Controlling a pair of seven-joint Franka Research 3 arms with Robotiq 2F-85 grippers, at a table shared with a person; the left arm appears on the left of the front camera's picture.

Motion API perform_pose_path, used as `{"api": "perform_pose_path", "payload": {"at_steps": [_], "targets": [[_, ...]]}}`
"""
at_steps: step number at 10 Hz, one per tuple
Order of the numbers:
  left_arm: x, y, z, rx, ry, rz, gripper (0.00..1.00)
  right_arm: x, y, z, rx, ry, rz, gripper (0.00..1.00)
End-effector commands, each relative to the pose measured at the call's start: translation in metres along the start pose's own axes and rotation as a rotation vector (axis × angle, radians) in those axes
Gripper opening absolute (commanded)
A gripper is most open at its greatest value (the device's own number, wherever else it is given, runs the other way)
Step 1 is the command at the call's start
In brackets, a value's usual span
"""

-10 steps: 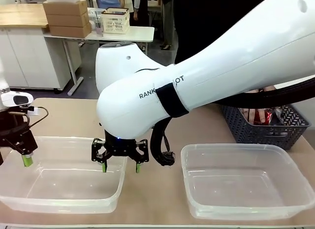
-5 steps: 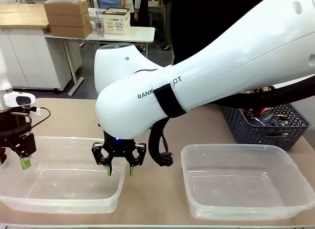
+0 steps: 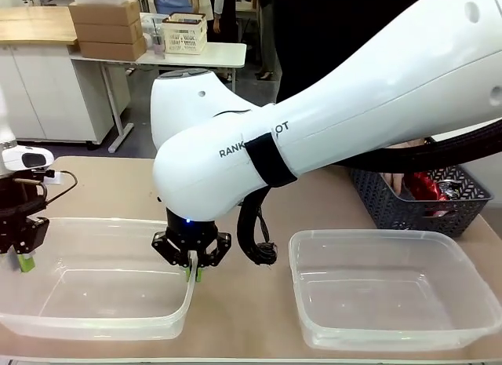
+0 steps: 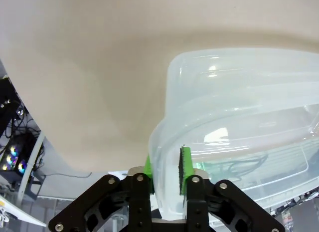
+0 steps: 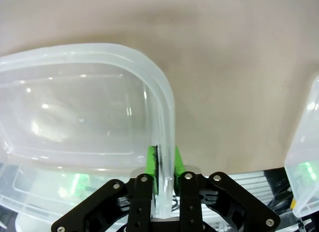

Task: Sort the waste into each basket.
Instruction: Pick up the Organizing box on the left side of the table and lift it.

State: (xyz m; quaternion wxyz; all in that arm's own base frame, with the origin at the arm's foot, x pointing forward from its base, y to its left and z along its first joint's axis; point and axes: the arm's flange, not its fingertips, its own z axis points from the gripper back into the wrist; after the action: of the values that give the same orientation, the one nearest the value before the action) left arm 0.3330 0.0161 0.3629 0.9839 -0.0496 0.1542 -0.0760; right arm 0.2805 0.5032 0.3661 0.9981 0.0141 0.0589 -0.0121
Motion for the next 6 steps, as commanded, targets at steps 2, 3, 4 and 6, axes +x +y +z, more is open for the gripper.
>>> {"api": "perform_pose_path", "payload": {"at_steps": [2,3,4,6], "targets": [[-0.048,-0.004,-0.049,-0.030,-0.021,0.013,0.00,-0.001,0.001,0.003,0.006,-0.008,-0.034,0.00],[-0.050,-0.005,-0.047,-0.056,-0.028,0.021,0.00,0.000,-0.003,0.003,0.013,-0.006,-0.037,0.00],[-0.052,-0.007,-0.045,-0.078,-0.034,0.022,0.00,0.000,-0.005,0.005,0.017,-0.005,-0.036,0.00],[-0.055,-0.012,-0.035,-0.141,-0.033,0.023,0.00,0.006,-0.011,0.015,0.000,0.022,-0.016,0.00]]}}
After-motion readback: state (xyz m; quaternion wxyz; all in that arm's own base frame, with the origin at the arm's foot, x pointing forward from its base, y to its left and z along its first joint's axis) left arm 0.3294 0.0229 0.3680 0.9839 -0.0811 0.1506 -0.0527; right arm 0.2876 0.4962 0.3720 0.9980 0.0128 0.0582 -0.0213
